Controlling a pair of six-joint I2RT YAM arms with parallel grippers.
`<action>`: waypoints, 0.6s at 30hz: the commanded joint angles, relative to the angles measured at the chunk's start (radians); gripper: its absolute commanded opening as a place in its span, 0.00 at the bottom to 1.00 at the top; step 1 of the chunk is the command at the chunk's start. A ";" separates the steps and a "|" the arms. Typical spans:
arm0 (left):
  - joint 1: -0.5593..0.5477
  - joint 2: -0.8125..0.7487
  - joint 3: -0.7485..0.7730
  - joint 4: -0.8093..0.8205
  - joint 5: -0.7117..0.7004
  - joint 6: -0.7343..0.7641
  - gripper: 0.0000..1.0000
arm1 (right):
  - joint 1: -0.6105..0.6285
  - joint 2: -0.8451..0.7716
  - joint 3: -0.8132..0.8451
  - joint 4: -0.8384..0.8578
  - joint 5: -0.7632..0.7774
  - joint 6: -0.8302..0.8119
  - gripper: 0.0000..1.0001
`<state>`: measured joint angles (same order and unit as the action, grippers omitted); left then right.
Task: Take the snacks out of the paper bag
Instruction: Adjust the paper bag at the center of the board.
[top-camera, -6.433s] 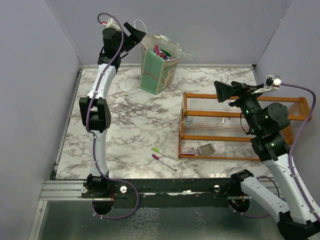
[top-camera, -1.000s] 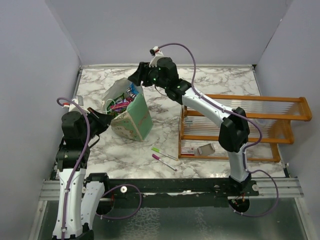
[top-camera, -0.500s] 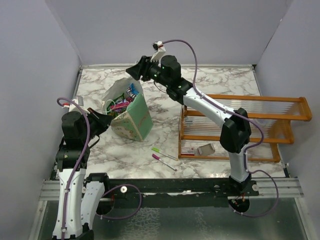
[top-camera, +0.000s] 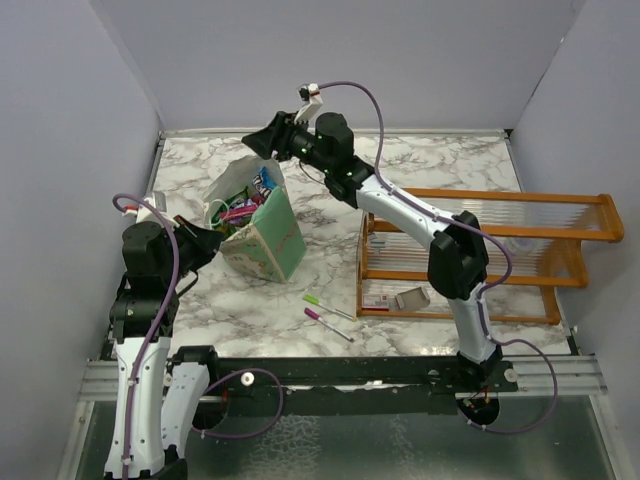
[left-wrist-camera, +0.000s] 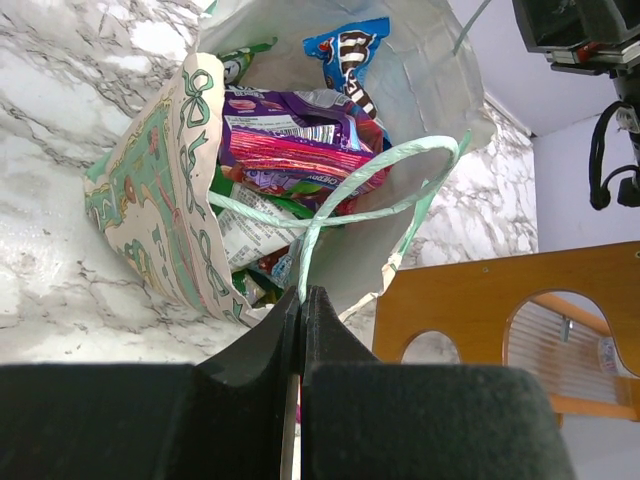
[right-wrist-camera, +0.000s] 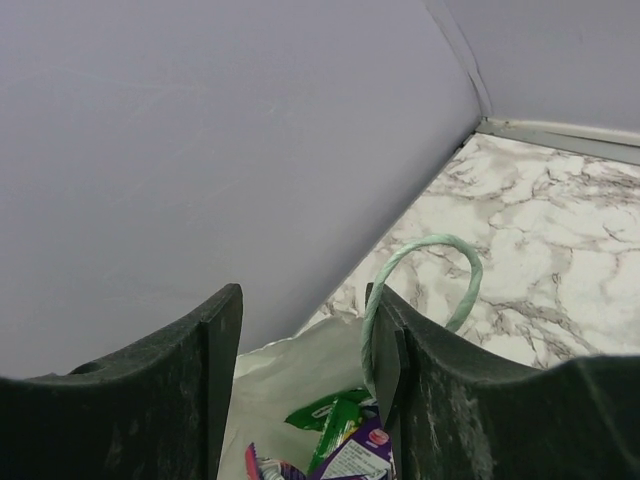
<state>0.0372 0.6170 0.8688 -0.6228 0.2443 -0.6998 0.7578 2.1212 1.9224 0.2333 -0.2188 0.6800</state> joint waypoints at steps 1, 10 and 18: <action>0.001 0.000 0.034 -0.031 -0.030 0.024 0.00 | -0.004 0.039 0.064 0.037 -0.033 0.014 0.53; 0.001 0.014 0.061 -0.036 -0.037 0.017 0.02 | -0.021 0.051 0.153 0.002 -0.031 0.011 0.08; 0.000 0.093 0.108 0.049 0.071 -0.058 0.21 | -0.137 0.043 0.276 -0.042 -0.216 0.062 0.01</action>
<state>0.0372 0.6781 0.9424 -0.6361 0.2462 -0.7097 0.6994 2.1635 2.0655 0.1799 -0.3004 0.7136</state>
